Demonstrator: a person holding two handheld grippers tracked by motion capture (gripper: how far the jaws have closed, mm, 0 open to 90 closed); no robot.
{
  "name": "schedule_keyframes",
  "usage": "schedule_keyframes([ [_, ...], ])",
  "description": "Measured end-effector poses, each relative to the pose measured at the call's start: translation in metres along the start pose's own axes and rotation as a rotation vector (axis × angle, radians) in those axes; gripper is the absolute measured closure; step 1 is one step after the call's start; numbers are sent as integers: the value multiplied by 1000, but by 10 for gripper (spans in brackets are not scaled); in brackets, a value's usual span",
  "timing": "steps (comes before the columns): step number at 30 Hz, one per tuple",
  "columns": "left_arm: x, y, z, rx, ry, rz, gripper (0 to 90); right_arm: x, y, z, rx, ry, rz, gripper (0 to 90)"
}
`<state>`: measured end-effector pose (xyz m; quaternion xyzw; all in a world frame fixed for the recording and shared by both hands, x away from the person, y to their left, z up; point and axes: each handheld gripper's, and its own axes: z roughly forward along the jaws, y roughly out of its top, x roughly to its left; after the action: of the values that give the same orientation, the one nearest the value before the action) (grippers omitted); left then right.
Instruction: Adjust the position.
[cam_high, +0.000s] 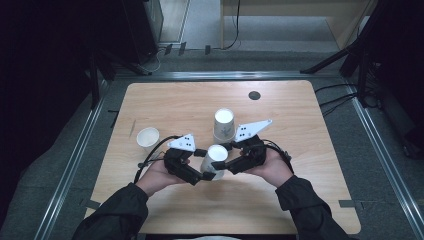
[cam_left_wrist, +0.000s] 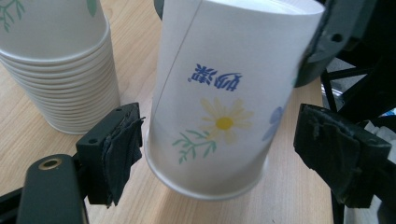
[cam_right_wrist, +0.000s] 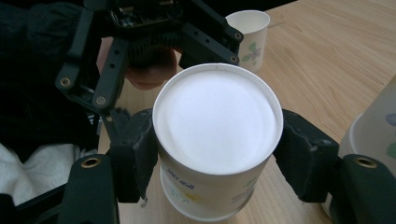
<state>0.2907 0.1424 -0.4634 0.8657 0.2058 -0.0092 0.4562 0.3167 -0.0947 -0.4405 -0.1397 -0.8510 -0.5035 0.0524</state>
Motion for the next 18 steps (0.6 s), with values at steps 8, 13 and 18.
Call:
schedule_keyframes([
  [8, -1, 0, 0, -17, 7, 13, 213, 1, 3, 0, -31, 14, 24, 343],
  [13, -1, 0, -2, -27, 1, 20, 253, 1, 4, -1, -39, 14, 29, 344],
  [18, -2, 0, -2, -25, -1, 24, 273, 1, 3, -1, -37, 14, 29, 345],
])
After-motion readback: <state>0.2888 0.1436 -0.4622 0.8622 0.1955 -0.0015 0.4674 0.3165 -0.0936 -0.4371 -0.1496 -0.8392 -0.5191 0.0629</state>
